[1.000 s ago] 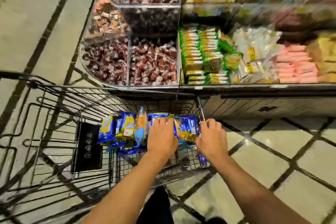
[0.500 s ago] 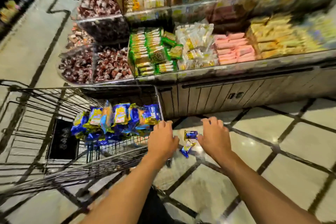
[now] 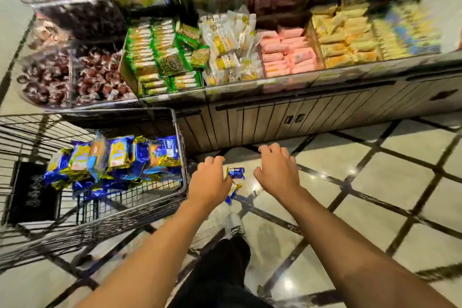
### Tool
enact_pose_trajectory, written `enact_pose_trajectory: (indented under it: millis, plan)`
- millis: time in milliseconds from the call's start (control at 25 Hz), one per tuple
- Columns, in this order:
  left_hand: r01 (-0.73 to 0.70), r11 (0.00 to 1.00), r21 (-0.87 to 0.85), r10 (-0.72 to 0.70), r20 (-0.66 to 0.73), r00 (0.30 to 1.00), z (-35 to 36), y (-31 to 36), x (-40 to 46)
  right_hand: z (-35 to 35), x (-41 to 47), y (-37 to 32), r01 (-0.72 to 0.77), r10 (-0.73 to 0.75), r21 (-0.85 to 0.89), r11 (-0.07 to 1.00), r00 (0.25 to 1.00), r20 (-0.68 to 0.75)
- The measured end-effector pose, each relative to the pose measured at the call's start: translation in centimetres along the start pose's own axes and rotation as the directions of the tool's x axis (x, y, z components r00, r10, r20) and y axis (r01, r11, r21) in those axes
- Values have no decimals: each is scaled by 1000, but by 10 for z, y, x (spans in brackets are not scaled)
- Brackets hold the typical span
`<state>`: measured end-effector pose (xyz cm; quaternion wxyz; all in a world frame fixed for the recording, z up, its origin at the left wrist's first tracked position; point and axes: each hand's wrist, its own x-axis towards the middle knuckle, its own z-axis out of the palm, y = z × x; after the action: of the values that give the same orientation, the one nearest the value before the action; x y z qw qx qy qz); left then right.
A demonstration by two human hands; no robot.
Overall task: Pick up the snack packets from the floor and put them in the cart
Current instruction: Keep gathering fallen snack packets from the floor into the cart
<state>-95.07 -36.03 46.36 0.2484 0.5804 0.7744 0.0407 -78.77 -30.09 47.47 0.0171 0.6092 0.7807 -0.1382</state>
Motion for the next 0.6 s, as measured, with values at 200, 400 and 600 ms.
enact_pose_trajectory:
  millis: [200,400,600]
  plan:
    - [74,991,-110,-71,31,997,12,2,46,14,47,-11,81,-77,-24,996,986,146]
    - [138,975,-174,-134,39,990,14,-3,70,23,81,-14,171,-162,-23,985,959,231]
    - [286,929,-233,-287,33,957,25,-5,92,38,130,-11,317,-310,34,948,894,324]
